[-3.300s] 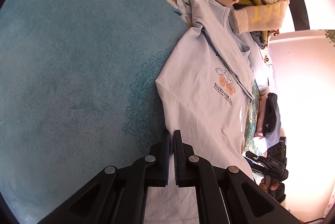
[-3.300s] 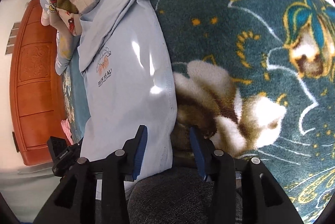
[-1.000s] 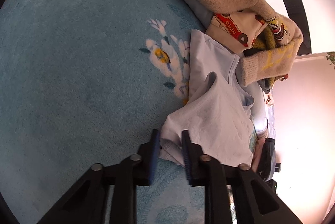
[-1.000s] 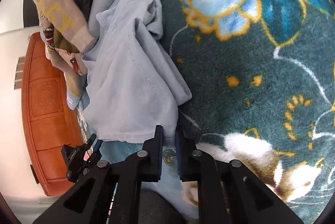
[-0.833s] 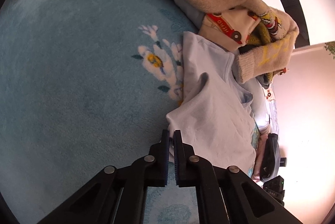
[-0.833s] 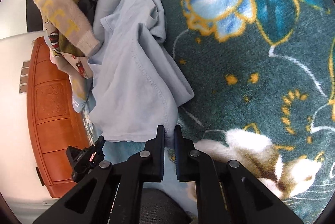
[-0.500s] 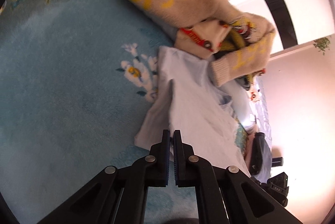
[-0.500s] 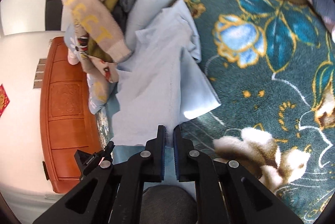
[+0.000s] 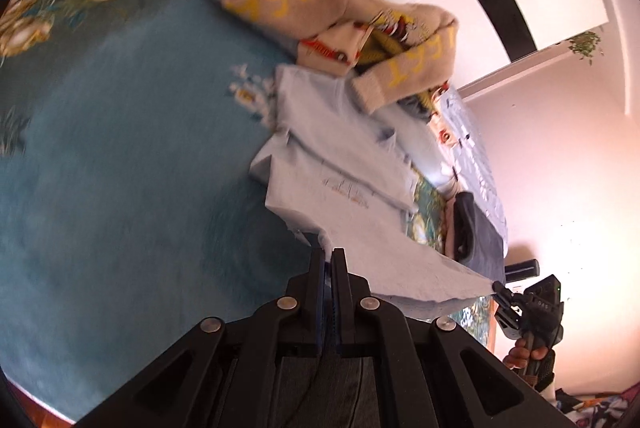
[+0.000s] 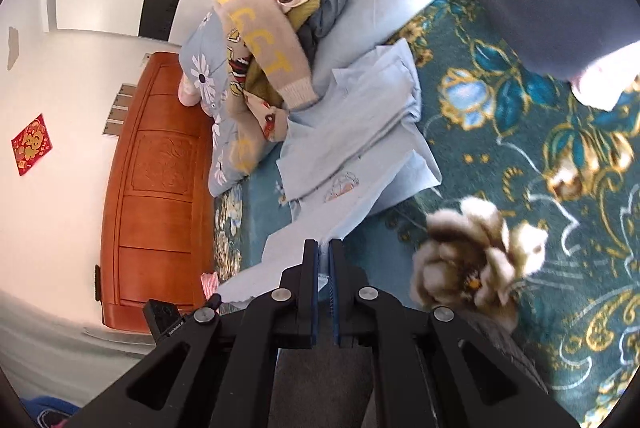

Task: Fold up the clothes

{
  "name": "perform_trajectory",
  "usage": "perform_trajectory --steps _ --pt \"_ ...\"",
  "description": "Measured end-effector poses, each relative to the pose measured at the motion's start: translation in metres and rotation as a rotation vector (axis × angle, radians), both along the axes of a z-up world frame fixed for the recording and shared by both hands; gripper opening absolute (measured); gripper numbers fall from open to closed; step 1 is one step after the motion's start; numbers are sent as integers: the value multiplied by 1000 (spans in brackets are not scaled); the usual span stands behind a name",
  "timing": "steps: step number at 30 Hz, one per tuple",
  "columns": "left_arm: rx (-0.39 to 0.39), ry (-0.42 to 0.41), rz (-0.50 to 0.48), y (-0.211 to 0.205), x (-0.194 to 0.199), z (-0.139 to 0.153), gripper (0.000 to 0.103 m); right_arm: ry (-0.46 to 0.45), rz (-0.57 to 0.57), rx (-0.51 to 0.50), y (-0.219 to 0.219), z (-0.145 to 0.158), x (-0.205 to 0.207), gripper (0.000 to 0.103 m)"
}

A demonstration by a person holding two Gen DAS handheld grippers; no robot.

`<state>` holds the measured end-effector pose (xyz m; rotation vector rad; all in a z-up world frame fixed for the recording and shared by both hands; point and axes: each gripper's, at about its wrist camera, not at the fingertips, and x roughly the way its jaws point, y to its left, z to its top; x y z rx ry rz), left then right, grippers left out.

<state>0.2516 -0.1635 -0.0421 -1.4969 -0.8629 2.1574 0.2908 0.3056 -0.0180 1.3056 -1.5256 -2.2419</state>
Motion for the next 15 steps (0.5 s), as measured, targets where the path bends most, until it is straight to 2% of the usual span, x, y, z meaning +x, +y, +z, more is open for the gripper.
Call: perform_trajectory --steps 4,9,15 --pt "26 -49 36 -7 14 -7 3 -46 -2 -24 2 -11 8 5" --pt "19 -43 77 -17 11 4 3 -50 35 -28 1 -8 -1 5" --pt "7 -22 49 -4 -49 1 3 -36 42 -42 7 -10 -28 5"
